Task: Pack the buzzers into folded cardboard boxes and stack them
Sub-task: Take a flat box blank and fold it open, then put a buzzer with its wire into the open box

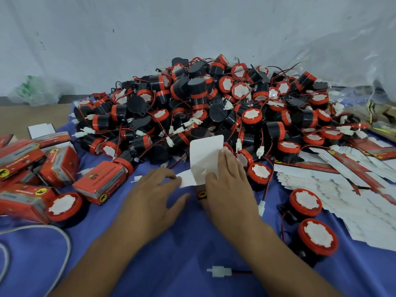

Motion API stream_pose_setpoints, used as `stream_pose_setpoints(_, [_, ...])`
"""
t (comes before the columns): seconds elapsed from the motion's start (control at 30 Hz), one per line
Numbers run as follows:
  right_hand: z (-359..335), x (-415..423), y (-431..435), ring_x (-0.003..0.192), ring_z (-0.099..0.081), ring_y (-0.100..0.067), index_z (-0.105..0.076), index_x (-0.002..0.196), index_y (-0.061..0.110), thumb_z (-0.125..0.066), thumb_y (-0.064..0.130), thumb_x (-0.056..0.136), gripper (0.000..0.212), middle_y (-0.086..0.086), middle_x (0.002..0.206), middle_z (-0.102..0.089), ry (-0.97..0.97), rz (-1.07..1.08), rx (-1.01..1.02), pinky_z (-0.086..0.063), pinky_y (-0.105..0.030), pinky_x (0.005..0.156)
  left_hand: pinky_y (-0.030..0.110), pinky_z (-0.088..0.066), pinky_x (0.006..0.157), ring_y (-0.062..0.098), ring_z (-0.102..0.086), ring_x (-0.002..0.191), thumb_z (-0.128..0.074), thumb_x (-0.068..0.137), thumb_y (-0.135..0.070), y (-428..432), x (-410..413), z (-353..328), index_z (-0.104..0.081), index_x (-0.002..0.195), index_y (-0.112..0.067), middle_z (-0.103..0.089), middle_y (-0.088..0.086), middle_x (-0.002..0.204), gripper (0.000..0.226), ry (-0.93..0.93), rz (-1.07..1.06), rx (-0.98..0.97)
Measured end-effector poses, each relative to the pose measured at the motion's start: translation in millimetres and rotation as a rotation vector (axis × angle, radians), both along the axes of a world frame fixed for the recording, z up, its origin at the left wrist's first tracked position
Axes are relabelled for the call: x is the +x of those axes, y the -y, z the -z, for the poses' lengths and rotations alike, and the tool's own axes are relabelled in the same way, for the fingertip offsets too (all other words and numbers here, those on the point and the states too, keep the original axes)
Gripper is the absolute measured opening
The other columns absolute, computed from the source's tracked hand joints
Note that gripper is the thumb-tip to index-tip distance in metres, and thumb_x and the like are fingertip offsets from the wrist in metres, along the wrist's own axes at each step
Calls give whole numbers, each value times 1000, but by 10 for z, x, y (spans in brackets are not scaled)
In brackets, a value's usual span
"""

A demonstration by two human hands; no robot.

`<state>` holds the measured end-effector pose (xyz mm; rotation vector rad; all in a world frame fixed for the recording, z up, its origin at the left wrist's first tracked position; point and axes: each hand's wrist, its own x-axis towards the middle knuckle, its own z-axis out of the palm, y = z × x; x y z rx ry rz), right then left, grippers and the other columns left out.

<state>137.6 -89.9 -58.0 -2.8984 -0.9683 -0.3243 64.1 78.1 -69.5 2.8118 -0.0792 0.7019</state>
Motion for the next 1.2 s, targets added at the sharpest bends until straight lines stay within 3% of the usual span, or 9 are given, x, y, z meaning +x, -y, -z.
stream_pose_setpoints(0.17, [27,14,-28,150,2,-47,-59,125,9,-47,48,100,48,-33,160,12,-101,99,-10,-2,-53,123,37,-49,97,26,-61,116,-45,91,-60,18,36,57,-72,114,-11,-61,6,131,61,-130,-18,-157])
stream_pose_setpoints(0.27, [39,49,2,142,-23,-44,-47,130,6,-51,55,94,61,-30,158,-13,-170,112,-28,-23,-47,117,25,-40,101,23,-60,119,-46,95,-63,61,55,67,-72,114,-9,-62,6,132,63,-151,28,-188])
stream_pose_setpoints(0.4, [14,82,23,111,-39,-26,-39,122,13,-67,52,81,63,-9,132,-41,-139,-4,153,-38,-34,93,10,-40,85,4,-56,104,-56,84,-64,76,58,78,-60,115,-26,-62,-10,119,49,-181,-11,-326])
stream_pose_setpoints(0.57, [-129,158,92,121,-40,-14,-37,141,23,-80,66,63,99,6,138,-43,-470,-103,392,-41,-28,94,10,-42,69,-12,-50,96,-79,77,-45,-37,48,75,-42,100,-45,-54,-29,103,43,-116,-69,-521])
stream_pose_setpoints(0.63, [-247,305,242,101,-50,-15,-56,119,20,-82,63,63,75,4,113,-55,-373,-15,505,-43,-28,79,7,-41,71,-12,-49,102,-81,75,-44,-107,53,71,-42,104,-50,-51,-35,109,49,-108,-58,-558])
stream_pose_setpoints(0.73, [-350,508,535,101,-51,-27,-60,111,18,-78,53,78,52,-3,106,-53,-134,187,312,-45,-36,80,13,-41,82,-1,-49,108,-81,76,-38,-174,68,102,-41,114,-49,-47,-35,118,56,-117,-52,-594])
stream_pose_setpoints(0.83, [-288,547,652,113,-44,-33,-55,129,21,-69,46,89,49,-7,121,-49,-188,281,67,-45,-41,90,21,-43,86,2,-49,112,-82,77,-35,-193,79,137,-41,115,-50,-47,-34,121,59,-112,-40,-591])
stream_pose_setpoints(1.03, [-228,528,669,119,-39,-38,-48,136,25,-63,20,93,46,-12,129,-40,-165,357,-32,-48,-43,88,28,-43,95,0,-47,117,-82,77,-35,-243,78,145,-40,113,-57,-46,-36,123,59,-92,-33,-587])
stream_pose_setpoints(1.2, [-334,541,747,121,-44,-36,-48,138,28,-70,35,89,54,-11,130,-49,-277,315,-57,-45,-42,96,29,-45,93,0,-49,116,-86,72,-37,-247,78,144,-44,115,-55,-50,-34,120,62,-81,-10,-586])
